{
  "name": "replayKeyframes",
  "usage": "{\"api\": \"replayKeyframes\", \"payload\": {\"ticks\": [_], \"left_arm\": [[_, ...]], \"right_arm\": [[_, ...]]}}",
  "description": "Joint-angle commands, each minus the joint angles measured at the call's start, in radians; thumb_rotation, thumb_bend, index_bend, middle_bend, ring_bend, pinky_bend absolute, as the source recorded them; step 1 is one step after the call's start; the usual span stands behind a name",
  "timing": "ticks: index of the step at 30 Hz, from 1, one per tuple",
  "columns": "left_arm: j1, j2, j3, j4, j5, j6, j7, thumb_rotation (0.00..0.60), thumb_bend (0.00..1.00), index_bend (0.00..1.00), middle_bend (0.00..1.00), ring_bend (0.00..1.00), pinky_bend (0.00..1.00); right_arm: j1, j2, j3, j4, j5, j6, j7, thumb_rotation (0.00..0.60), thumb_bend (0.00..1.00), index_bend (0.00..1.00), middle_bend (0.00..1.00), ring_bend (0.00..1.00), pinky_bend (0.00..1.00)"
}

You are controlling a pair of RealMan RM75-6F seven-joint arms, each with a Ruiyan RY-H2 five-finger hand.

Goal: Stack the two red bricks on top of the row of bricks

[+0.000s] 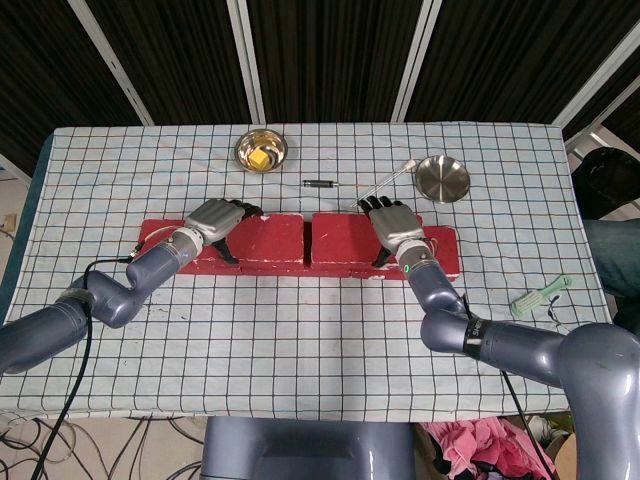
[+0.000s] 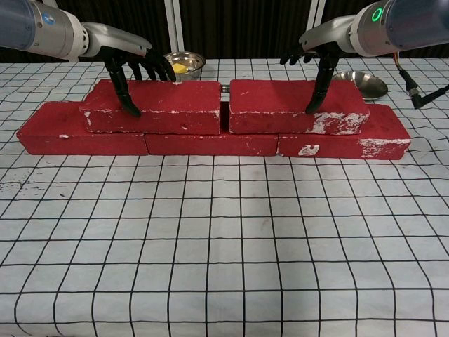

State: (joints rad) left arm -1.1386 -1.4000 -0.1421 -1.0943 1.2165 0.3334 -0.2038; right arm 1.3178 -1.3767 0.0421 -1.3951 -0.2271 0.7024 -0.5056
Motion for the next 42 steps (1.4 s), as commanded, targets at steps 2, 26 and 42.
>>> {"api": "replayKeyframes", "payload": {"ticks": [2, 26, 42], "left_arm": [[-0.003, -0.004, -0.001, 0.0, -0.013, 0.001, 0.011, 0.6, 0.05, 0.14, 0.18, 0.11, 0.2], [-0.016, -0.004, 0.0, -0.015, -0.082, -0.004, 0.064, 0.6, 0.02, 0.13, 0.17, 0.1, 0.2], [-0.025, -0.007, 0.006, -0.017, -0.123, -0.009, 0.088, 0.6, 0.0, 0.11, 0.14, 0.08, 0.19]], "right_arm": [[-0.004, 0.003, 0.001, -0.001, -0.001, -0.001, -0.001, 0.6, 0.0, 0.0, 0.0, 0.0, 0.11], [-0.023, 0.004, 0.006, 0.005, 0.002, -0.002, -0.013, 0.6, 0.0, 0.0, 0.0, 0.0, 0.11], [-0.03, 0.007, 0.013, 0.003, -0.001, -0.001, -0.017, 0.6, 0.0, 0.0, 0.0, 0.0, 0.11]]}}
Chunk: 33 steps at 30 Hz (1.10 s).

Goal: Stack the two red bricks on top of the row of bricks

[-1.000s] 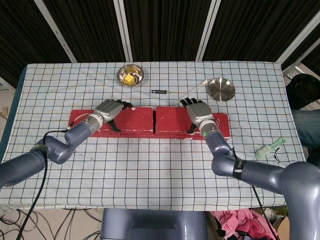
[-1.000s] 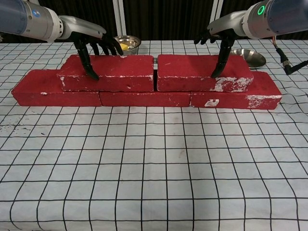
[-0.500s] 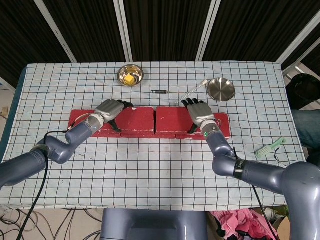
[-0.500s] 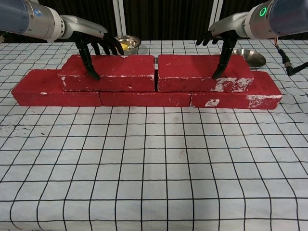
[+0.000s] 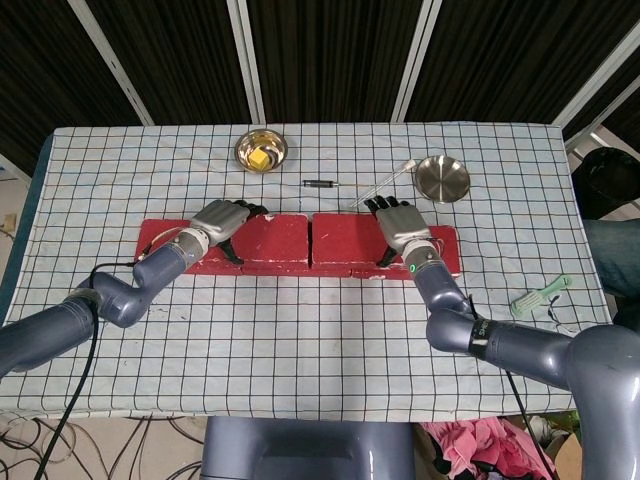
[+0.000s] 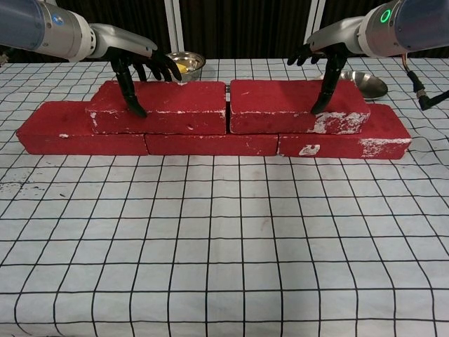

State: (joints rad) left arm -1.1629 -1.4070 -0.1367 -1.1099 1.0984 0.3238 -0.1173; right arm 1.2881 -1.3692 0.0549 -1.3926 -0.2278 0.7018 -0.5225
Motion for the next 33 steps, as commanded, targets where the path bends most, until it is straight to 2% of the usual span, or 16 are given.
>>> {"api": "replayKeyframes", "payload": {"ticks": [1, 33], "left_arm": [[-0.001, 0.0, 0.0, -0.001, -0.009, 0.001, 0.003, 0.6, 0.0, 0.11, 0.14, 0.08, 0.19], [-0.006, 0.022, 0.006, -0.035, -0.04, 0.006, 0.027, 0.6, 0.0, 0.1, 0.13, 0.05, 0.16]], "right_arm": [[-0.001, -0.001, 0.0, 0.002, 0.0, 0.0, -0.001, 0.6, 0.0, 0.0, 0.0, 0.0, 0.11], [-0.008, -0.006, 0.004, 0.007, 0.009, 0.001, -0.012, 0.6, 0.0, 0.0, 0.0, 0.0, 0.11]]}}
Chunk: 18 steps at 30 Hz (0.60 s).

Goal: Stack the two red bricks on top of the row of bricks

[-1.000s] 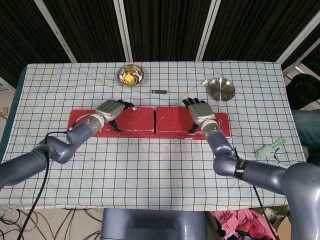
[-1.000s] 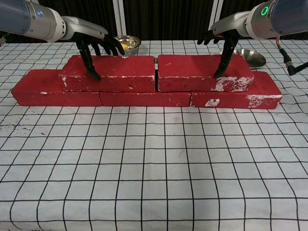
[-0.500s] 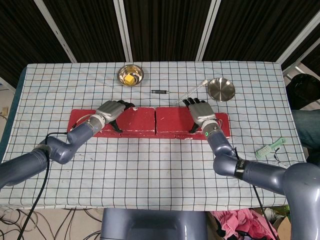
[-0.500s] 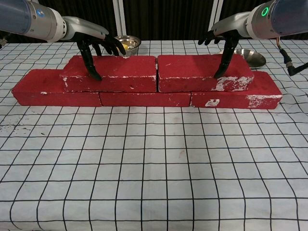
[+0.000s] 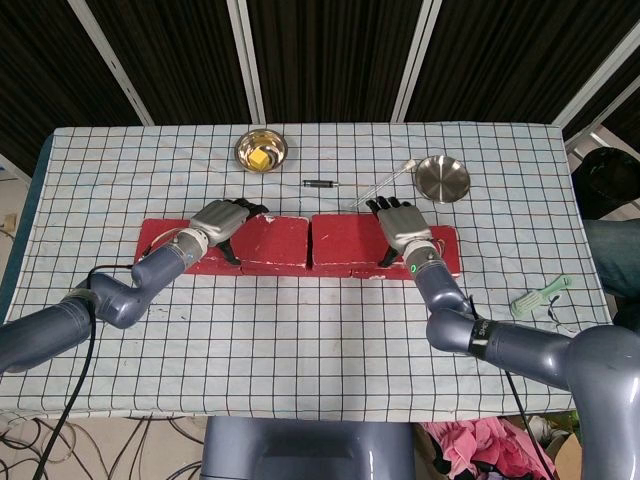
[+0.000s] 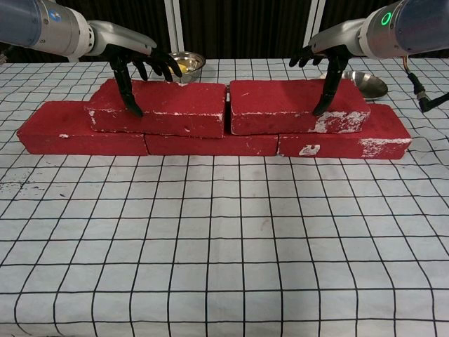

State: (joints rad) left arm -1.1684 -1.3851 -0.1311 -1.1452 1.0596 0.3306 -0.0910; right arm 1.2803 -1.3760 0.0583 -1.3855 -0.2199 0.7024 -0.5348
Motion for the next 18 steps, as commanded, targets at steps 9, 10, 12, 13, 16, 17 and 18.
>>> {"api": "replayKeyframes", "payload": {"ticks": [9, 10, 12, 13, 16, 17, 18], "left_arm": [[-0.005, -0.002, 0.006, 0.002, -0.018, -0.008, 0.005, 0.6, 0.0, 0.1, 0.13, 0.05, 0.16], [-0.005, -0.001, 0.006, 0.001, -0.019, -0.007, 0.006, 0.6, 0.0, 0.09, 0.13, 0.05, 0.16], [-0.005, 0.002, 0.008, -0.003, -0.022, -0.007, 0.008, 0.6, 0.0, 0.09, 0.13, 0.05, 0.17], [-0.005, 0.005, 0.01, -0.007, -0.024, -0.005, 0.011, 0.6, 0.0, 0.09, 0.13, 0.05, 0.17], [-0.005, 0.014, 0.016, -0.016, -0.035, -0.001, 0.019, 0.6, 0.0, 0.09, 0.13, 0.05, 0.17], [-0.005, 0.017, 0.018, -0.018, -0.04, 0.0, 0.021, 0.6, 0.0, 0.09, 0.12, 0.05, 0.17], [-0.005, 0.018, 0.019, -0.018, -0.043, 0.001, 0.023, 0.6, 0.0, 0.09, 0.12, 0.05, 0.17]], "right_arm": [[-0.003, 0.006, 0.001, -0.004, 0.001, 0.001, -0.003, 0.6, 0.0, 0.0, 0.0, 0.0, 0.11], [-0.003, 0.006, 0.001, -0.004, 0.001, 0.001, -0.003, 0.6, 0.0, 0.0, 0.0, 0.0, 0.11], [-0.005, 0.007, 0.002, -0.005, 0.001, 0.002, -0.002, 0.6, 0.0, 0.0, 0.0, 0.0, 0.11], [-0.005, 0.007, 0.002, -0.006, 0.0, 0.002, -0.002, 0.6, 0.0, 0.0, 0.0, 0.0, 0.11], [-0.008, 0.009, 0.003, -0.008, -0.002, 0.003, 0.0, 0.6, 0.0, 0.0, 0.0, 0.0, 0.11], [-0.008, 0.009, 0.003, -0.008, -0.002, 0.003, 0.0, 0.6, 0.0, 0.0, 0.0, 0.0, 0.11], [-0.009, 0.009, 0.003, -0.008, -0.002, 0.003, 0.0, 0.6, 0.0, 0.0, 0.0, 0.0, 0.11]]}}
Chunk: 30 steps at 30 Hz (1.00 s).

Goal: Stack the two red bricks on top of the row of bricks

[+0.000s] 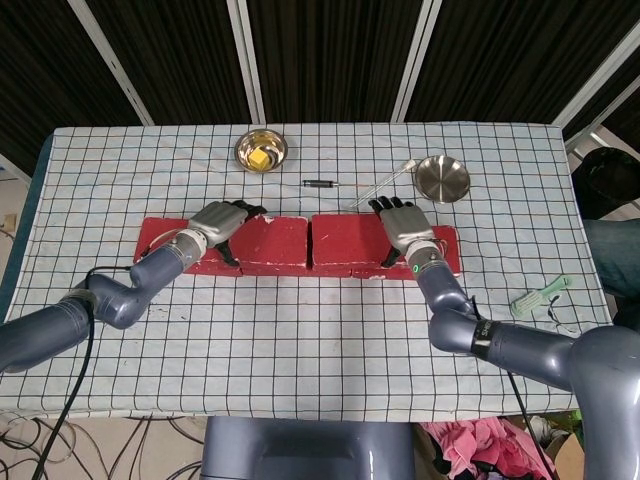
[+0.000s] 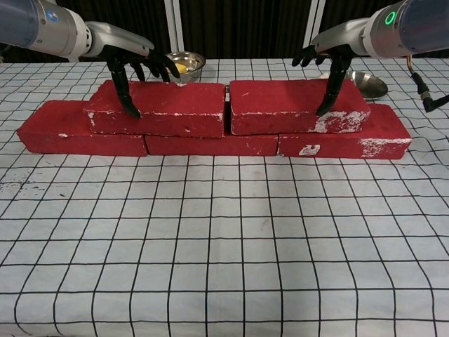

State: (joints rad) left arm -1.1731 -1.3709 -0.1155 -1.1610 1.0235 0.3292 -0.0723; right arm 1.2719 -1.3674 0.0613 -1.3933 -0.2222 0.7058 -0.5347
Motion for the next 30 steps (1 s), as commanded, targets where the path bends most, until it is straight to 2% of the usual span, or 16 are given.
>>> {"api": "replayKeyframes", "payload": {"ticks": [1, 8, 30], "left_arm": [[-0.001, 0.006, 0.005, -0.004, -0.012, 0.004, 0.007, 0.6, 0.0, 0.09, 0.12, 0.05, 0.17], [-0.007, 0.013, 0.016, -0.01, -0.04, 0.006, 0.022, 0.6, 0.0, 0.08, 0.11, 0.03, 0.14], [-0.027, 0.049, 0.07, -0.057, -0.133, 0.021, 0.072, 0.6, 0.0, 0.07, 0.1, 0.02, 0.16]], "right_arm": [[-0.001, 0.0, 0.0, -0.001, -0.001, 0.001, 0.0, 0.6, 0.0, 0.0, 0.0, 0.0, 0.11], [-0.002, -0.004, 0.0, 0.0, -0.002, 0.004, -0.002, 0.6, 0.0, 0.0, 0.0, 0.0, 0.11], [-0.012, -0.005, 0.002, -0.007, -0.007, 0.018, -0.012, 0.6, 0.0, 0.0, 0.0, 0.0, 0.11]]}}
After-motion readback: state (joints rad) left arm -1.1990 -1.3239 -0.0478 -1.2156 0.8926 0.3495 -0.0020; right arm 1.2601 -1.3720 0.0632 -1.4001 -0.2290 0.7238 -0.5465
